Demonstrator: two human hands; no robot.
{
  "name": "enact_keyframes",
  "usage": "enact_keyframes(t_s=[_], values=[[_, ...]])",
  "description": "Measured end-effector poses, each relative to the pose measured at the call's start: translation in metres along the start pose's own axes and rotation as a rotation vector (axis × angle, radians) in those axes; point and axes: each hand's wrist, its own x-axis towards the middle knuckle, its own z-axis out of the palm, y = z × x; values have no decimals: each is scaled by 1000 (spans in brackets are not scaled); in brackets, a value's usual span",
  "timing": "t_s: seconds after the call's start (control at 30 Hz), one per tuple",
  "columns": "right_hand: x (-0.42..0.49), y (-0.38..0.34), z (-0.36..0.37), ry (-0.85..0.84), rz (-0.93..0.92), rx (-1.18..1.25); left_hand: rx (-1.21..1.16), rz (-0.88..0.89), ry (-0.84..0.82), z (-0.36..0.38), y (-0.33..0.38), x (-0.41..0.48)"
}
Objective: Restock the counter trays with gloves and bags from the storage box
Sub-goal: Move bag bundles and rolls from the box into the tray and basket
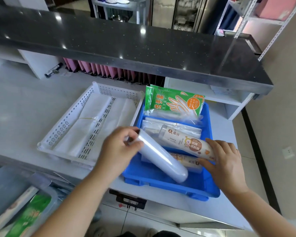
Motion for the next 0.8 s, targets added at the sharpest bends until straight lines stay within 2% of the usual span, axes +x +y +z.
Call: enact_keyframes(t_s=[0.1, 0.23, 0.5, 0.63, 0.8], values=[[-2, -5, -4, -67, -87, -42, -109, -86, 132, -47, 1, 19], [-8, -18, -8, -138, -151, -26, -272, -115, 288, -93, 0, 31], [-22, -30, -10, -321, -304, -31, -318, -100, 467, -113, 1, 32], [-28, -34, -5, -443, -336, 44, -268, -107, 481, -99, -2, 33], [-26, -33, -3, -484, -331, 81, -256, -155, 422, -71, -10, 29]])
